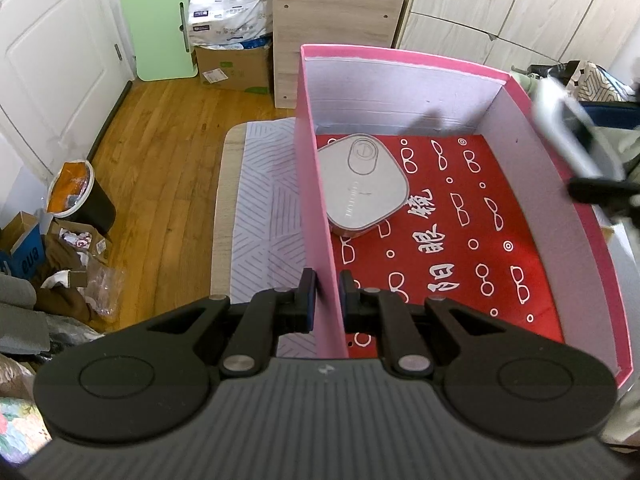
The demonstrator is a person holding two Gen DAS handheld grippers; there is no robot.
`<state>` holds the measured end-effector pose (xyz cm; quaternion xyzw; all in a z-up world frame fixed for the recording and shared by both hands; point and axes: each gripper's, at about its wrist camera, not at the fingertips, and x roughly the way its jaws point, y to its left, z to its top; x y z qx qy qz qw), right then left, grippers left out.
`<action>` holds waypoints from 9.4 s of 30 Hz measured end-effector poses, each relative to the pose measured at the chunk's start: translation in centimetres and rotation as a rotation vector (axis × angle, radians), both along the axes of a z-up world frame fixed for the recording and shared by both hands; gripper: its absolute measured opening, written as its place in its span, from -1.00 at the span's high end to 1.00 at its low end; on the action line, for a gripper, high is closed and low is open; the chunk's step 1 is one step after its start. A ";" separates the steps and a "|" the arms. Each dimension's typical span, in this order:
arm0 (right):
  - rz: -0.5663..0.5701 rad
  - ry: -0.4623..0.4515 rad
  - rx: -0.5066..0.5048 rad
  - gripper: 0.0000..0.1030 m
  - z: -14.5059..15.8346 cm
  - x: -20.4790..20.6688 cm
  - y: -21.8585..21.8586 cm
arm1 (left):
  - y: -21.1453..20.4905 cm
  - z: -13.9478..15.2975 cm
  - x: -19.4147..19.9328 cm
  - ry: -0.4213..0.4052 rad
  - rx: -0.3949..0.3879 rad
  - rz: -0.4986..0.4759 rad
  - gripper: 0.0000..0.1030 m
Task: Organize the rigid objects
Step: 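Place the white router in the pink box beside the tracker, open right gripper, then grasp the black power bank with the right gripper and lift it, then lower the black power bank into the pink box and open the right gripper, then grasp the black battery with the right gripper and lift it, then lower the black battery into the pink box and open the right gripper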
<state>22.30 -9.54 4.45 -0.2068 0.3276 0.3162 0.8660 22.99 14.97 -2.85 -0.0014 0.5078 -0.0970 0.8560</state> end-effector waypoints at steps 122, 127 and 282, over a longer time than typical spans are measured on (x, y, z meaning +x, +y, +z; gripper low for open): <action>-0.415 -0.056 0.186 -0.32 -2.2 -2.2 -7.8 | 0.2 -0.2 0.5 0.024 -0.035 0.048 0.80; -0.149 -0.054 0.218 -0.32 0.4 -2.4 -3.0 | 0.1 -0.2 0.3 0.022 -0.020 0.037 0.80; -0.178 -0.019 0.137 -0.06 1.1 -6.5 -5.2 | -0.9 0.6 -0.1 0.083 0.081 -0.055 0.83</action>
